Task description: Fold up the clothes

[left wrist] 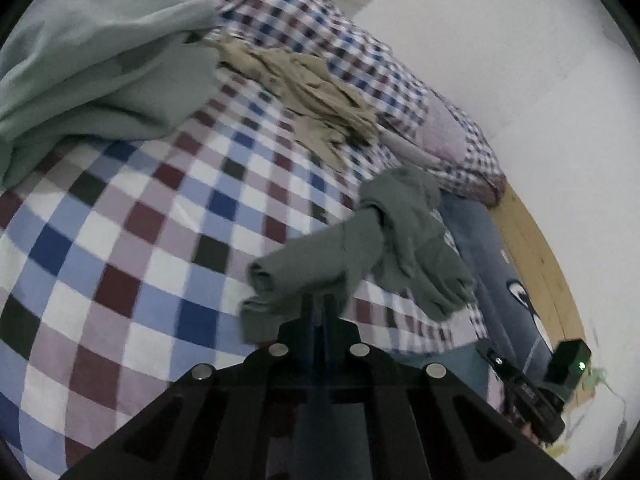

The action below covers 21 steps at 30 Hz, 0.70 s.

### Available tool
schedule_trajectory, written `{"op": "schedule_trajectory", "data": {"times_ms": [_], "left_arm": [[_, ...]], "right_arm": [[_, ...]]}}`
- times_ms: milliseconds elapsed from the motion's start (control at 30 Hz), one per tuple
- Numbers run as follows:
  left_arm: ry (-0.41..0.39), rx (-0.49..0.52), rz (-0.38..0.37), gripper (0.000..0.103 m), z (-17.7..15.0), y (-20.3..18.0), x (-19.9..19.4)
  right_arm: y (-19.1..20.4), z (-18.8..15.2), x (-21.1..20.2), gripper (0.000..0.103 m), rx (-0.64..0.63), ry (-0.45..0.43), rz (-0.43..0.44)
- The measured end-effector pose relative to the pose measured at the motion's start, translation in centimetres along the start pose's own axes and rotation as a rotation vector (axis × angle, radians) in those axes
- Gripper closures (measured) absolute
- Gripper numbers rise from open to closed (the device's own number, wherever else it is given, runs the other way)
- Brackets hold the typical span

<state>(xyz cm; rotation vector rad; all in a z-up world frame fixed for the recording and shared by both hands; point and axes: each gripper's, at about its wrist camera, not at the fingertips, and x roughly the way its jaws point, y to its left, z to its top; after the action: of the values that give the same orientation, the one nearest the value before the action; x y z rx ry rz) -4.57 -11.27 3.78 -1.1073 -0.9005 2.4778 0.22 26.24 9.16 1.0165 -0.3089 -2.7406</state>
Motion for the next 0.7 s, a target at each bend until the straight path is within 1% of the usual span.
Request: {"op": "schedule_trajectory", "data": {"times_ms": [67, 167, 200, 233, 267, 300, 367, 433, 467, 500, 567, 667, 700], "left_arm": [[-0.005, -0.054, 0.029, 0.103, 0.3, 1.9, 0.1], [0.006, -0.075, 0.041, 0.103, 0.8, 2.9, 0.1], [0.008, -0.06, 0.035, 0.103, 0.8, 2.6, 0.0], [0.009, -0.037, 0.025, 0.103, 0.9, 2.1, -0.1], [0.009, -0.014, 0.014, 0.103, 0.9, 1.5, -0.2], [0.025, 0.018, 0.005, 0.103, 0.8, 0.8, -0.1], [0.068, 0.09, -0.012, 0.098, 0.6, -0.7, 0.1], [0.112, 0.162, -0.029, 0.083, 0.3, -2.3, 0.3], [0.13, 0.193, -0.034, 0.068, 0.1, -2.9, 0.4], [0.148, 0.219, -0.043, 0.056, -0.2, -3.3, 0.5], [0.179, 0.256, -0.042, 0.05, -0.7, -3.8, 0.7], [0.238, 0.272, -0.035, 0.05, -1.5, -3.8, 1.4], [0.235, 0.276, -0.036, 0.05, -1.7, -3.7, 1.5]], "right_arm": [[-0.3, -0.5, 1.2, 0.098, -0.004, 0.035, -0.023], [-0.9, -1.2, 2.8, 0.093, -0.007, 0.104, -0.093], [-1.1, -1.4, 3.3, 0.086, -0.008, 0.126, -0.12], [-1.3, -1.4, 3.4, 0.073, -0.003, 0.133, -0.142], [-1.6, -1.1, 2.9, 0.066, 0.014, 0.111, -0.155], [-1.9, -0.9, 2.4, 0.056, 0.032, 0.089, -0.161], [-2.5, -0.4, 1.2, 0.056, 0.082, 0.046, -0.121], [-2.8, 0.0, 0.2, 0.056, 0.118, 0.019, -0.044], [-2.6, 0.2, 0.0, 0.056, 0.124, 0.015, 0.008], [-2.2, 0.3, -0.1, 0.056, 0.124, 0.015, 0.059], [-1.0, 0.3, 0.0, 0.056, 0.101, 0.035, 0.156], [1.2, -0.2, 0.8, 0.056, 0.053, 0.09, 0.261], [2.0, -0.5, 1.2, 0.056, 0.038, 0.109, 0.282]]}}
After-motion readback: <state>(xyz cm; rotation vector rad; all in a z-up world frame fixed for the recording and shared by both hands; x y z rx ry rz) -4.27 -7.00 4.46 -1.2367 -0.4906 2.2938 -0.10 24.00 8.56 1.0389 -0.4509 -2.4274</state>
